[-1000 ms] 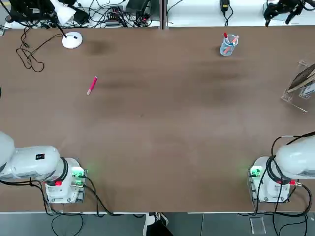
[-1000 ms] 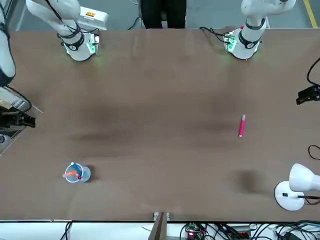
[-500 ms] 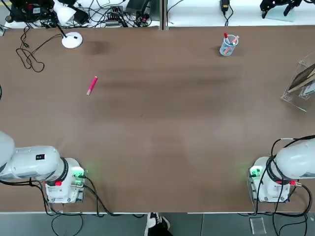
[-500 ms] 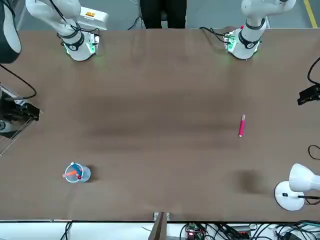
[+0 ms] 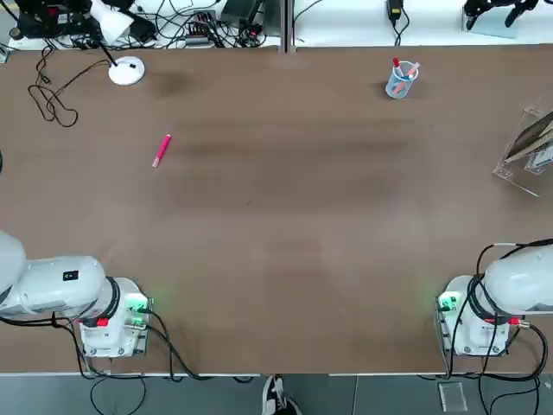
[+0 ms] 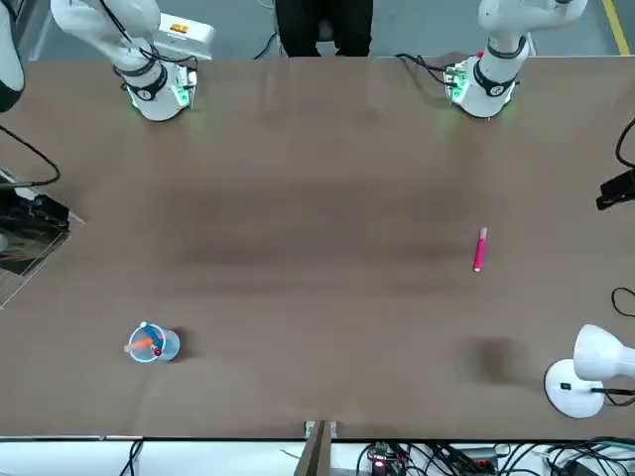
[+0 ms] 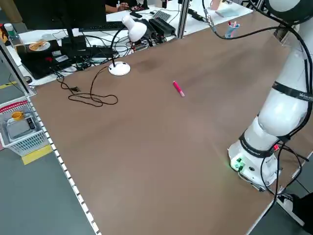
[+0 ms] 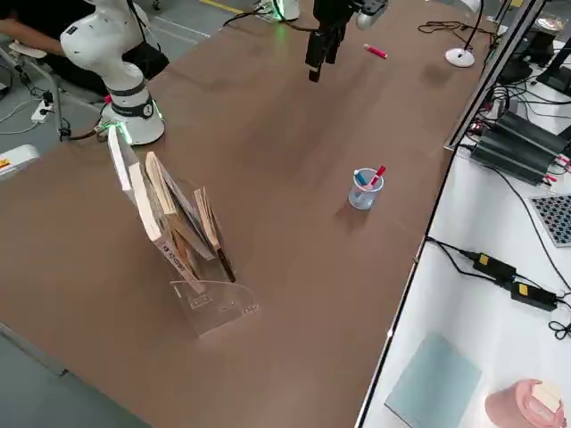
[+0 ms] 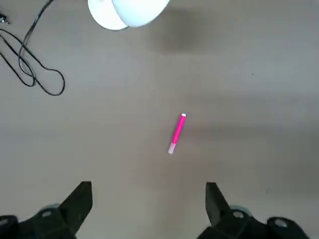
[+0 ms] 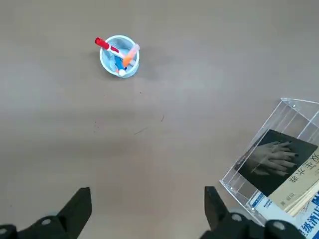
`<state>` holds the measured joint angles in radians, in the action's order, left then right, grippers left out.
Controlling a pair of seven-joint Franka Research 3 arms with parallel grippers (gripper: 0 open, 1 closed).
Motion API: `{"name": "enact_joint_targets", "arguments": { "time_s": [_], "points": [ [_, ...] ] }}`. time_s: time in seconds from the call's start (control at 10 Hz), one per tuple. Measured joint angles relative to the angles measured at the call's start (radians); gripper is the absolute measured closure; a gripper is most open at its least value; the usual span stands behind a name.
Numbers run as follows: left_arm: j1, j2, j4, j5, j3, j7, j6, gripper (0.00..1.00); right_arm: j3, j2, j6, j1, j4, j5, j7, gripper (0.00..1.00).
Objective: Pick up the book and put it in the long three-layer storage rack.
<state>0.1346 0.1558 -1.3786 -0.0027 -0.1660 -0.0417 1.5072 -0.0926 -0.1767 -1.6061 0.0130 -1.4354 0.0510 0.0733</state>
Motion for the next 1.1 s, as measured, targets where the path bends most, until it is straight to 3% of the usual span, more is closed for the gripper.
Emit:
{"name": "enact_joint_targets", "arguments": {
  "time_s": [0.4, 1.1],
  "points": [
    [-0.001, 0.0, 0.0, 0.0, 0.0, 0.0, 0.001, 0.0, 0.047, 0.013, 0.0, 0.002, -0.022, -0.039, -0.055, 0.0],
    [-0.001, 0.0, 0.0, 0.0, 0.0, 0.0, 0.001, 0.0, 0.048, 0.068, 0.057, -0.015, -0.016, -0.043, -0.053, 0.0]
  ]
}}
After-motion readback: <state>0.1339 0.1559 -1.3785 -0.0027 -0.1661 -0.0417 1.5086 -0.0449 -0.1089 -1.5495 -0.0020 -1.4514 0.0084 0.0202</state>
